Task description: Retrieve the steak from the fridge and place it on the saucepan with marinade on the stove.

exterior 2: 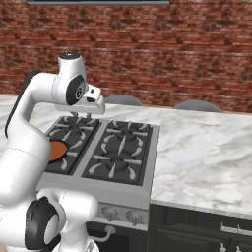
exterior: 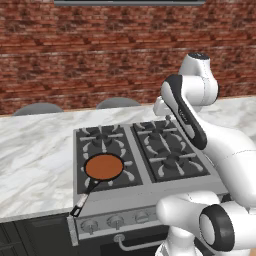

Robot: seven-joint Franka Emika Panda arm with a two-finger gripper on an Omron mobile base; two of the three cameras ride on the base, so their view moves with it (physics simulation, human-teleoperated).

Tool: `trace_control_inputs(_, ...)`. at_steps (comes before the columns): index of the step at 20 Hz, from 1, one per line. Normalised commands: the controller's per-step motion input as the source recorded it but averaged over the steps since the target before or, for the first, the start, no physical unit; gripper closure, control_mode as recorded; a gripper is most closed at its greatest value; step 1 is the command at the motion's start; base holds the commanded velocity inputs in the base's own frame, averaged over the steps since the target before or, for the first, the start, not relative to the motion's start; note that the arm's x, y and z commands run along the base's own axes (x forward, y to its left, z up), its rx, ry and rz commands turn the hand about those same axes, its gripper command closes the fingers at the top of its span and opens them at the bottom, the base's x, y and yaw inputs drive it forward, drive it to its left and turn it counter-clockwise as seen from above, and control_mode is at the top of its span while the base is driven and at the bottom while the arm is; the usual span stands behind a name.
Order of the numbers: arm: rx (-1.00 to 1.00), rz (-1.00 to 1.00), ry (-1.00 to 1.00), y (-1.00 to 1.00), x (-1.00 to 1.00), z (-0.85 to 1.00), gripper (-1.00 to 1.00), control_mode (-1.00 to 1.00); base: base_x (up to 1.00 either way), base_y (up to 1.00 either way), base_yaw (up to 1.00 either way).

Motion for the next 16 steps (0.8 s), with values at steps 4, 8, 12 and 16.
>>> trace_control_inputs(4,0.00,0.00,0.00,0.00,0.00,0.00,-1.00,1.00,0.00,0.00,0.00)
trace_control_inputs(8,0.00,0.00,0.00,0.00,0.00,0.00,-1.00,1.00,0.00,0.00,0.00)
trace_control_inputs(12,0.00,0.00,0.00,0.00,0.00,0.00,-1.00,1.00,0.00,0.00,0.00)
trace_control_inputs(16,0.00,0.00,0.00,0.00,0.00,0.00,-1.00,1.00,0.00,0.00,0.00)
